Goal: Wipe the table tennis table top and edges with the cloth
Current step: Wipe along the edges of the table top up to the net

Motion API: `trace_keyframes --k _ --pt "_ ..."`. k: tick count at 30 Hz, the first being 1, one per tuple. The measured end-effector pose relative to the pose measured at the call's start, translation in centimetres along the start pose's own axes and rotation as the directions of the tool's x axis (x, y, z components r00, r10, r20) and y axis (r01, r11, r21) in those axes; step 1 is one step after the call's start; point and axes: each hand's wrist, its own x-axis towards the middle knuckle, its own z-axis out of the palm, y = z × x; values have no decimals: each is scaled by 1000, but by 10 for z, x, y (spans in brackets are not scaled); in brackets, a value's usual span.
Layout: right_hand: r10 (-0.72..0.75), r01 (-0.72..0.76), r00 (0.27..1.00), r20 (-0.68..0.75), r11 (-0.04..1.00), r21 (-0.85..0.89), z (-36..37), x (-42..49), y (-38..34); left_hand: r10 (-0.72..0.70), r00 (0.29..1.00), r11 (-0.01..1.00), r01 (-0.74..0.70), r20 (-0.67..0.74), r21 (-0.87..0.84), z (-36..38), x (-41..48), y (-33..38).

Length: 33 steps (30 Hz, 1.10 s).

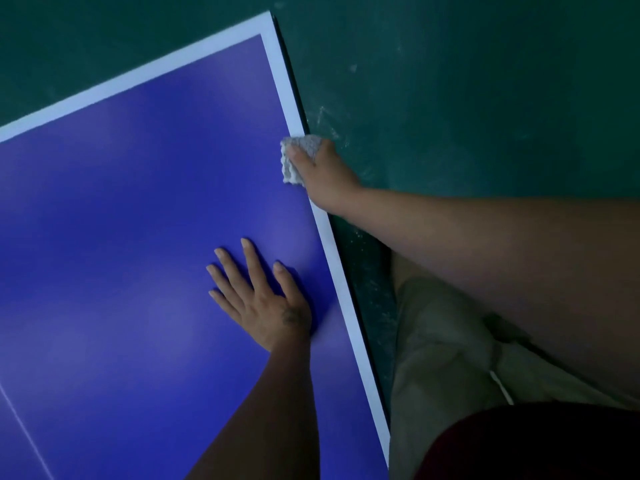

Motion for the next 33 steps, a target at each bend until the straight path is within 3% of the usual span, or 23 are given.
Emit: trace_keyframes --k 5,8,12,14,18,22,26,28,33 --pt "18 -18 998 68 1000 -6 5 -60 39 13 1000 1000 -13 26 -8 1 -1 -3" --pt "130 -132 980 149 991 3 13 -98 69 23 999 1000 -23 30 -11 0 0 -5" --pt "317 -305 939 135 947 -103 17 -84 71 9 998 1000 -8 65 -13 0 0 -5" --pt "208 -203 967 145 978 -46 13 -60 48 6 997 1000 -5 77 -4 3 0 -9" --pt "-197 189 978 67 976 111 -16 30 -35 -12 995 1000 11 97 10 4 -3 -12" --pt "-172 174 983 -65 984 42 -41 117 -102 -75 992 997 75 98 10 4 9 4" --pt "-269 270 962 56 963 -18 -48 99 -106 -270 963 962 271 14 -28 14 70 55" --pt "-211 212 965 153 977 12 -44 74 -80 -385 922 923 383 -43 -51 21 114 85" --pt "116 -86 953 279 989 -117 -32 9 -5 -610 785 792 608 -105 -58 32 194 127"
